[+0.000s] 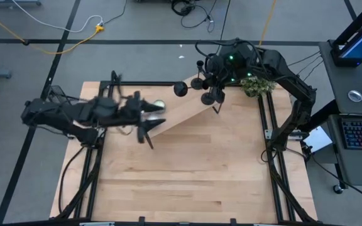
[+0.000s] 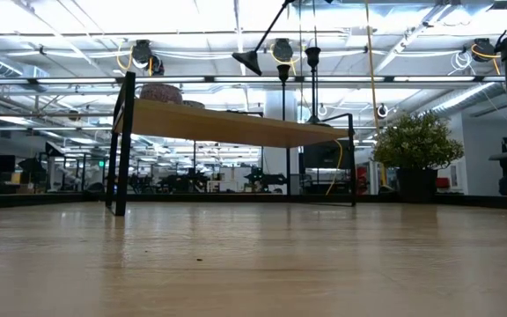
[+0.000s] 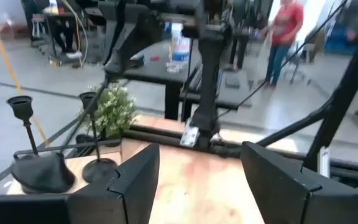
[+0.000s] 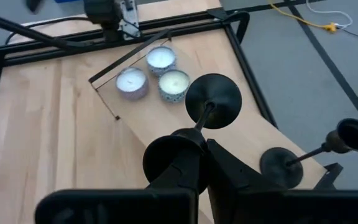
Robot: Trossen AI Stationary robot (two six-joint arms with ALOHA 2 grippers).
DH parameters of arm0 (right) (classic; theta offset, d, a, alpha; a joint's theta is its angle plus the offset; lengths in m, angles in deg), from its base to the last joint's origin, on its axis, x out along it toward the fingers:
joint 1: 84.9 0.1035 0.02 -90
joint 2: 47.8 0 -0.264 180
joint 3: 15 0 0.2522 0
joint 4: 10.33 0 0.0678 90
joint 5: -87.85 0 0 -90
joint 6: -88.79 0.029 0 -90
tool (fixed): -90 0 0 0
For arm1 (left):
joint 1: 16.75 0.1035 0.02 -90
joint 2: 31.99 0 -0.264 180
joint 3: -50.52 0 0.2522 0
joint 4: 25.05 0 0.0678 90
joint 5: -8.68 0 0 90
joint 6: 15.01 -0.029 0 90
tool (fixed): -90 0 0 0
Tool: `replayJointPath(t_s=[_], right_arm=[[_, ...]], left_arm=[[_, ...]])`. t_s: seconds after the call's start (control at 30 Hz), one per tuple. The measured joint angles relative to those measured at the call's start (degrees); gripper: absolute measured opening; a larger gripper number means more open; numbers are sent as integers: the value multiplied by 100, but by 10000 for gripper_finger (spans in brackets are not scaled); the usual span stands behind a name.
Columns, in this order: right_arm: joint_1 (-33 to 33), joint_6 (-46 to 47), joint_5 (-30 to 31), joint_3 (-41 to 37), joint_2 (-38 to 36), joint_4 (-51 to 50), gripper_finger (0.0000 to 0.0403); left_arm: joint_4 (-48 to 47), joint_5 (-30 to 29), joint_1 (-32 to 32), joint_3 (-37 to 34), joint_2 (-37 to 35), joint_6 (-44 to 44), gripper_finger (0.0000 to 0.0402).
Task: Pick & Place candle stick holders
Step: Put the black candle holder on the shelf
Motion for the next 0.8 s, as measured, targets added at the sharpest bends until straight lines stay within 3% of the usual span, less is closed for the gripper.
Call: replayJointPath(t_s=[0.33, 0.53, 0.8], right_arm=[[2, -144, -9, 0, 0, -258, 3], [2, -178, -311, 0, -2, -258, 3], [2, -198, -317, 0, -4, -303, 3]], left_arm=[[-650, 1775, 1266, 1673, 1556, -701, 232], [-1395, 1947, 1637, 2215, 2300, -1039, 232], [-1440, 1714, 1814, 2375, 2678, -1341, 232]])
